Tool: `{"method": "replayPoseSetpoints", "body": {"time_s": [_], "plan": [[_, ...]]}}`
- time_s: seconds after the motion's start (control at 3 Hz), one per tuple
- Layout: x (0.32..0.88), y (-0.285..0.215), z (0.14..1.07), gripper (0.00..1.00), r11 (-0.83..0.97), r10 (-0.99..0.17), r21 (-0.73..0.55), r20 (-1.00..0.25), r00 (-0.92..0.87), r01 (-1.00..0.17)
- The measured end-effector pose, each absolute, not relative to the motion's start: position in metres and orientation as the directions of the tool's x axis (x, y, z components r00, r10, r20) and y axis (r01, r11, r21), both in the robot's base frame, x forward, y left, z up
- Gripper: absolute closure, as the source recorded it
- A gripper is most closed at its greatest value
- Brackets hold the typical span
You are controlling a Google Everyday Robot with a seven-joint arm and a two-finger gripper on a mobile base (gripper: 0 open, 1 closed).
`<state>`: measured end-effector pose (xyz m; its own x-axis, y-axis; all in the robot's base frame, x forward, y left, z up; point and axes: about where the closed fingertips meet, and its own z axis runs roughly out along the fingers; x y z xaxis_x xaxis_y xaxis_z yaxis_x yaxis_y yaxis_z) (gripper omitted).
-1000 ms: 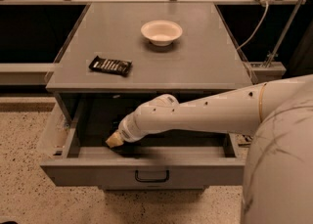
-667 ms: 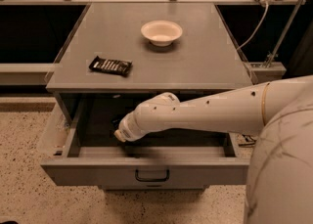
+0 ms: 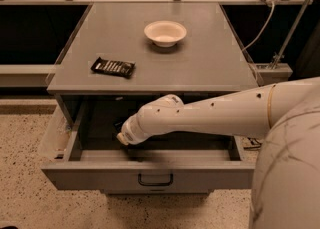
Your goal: Pick rxbar blueberry from top drawer and place on counter
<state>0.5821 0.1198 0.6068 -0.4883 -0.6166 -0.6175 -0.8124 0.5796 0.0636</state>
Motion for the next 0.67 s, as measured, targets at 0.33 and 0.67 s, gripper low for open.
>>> {"method": "replayPoseSetpoints", "body": {"time_s": [0.33, 0.67], "plan": [[0.581, 0.123, 0.609, 1.0, 0.544, -0.632, 0.079, -0.616, -0.47, -0.835], [0.569, 0.091, 0.632, 1.0, 0.522, -0.649, 0.072, -0.613, -0.451, -0.85]]}}
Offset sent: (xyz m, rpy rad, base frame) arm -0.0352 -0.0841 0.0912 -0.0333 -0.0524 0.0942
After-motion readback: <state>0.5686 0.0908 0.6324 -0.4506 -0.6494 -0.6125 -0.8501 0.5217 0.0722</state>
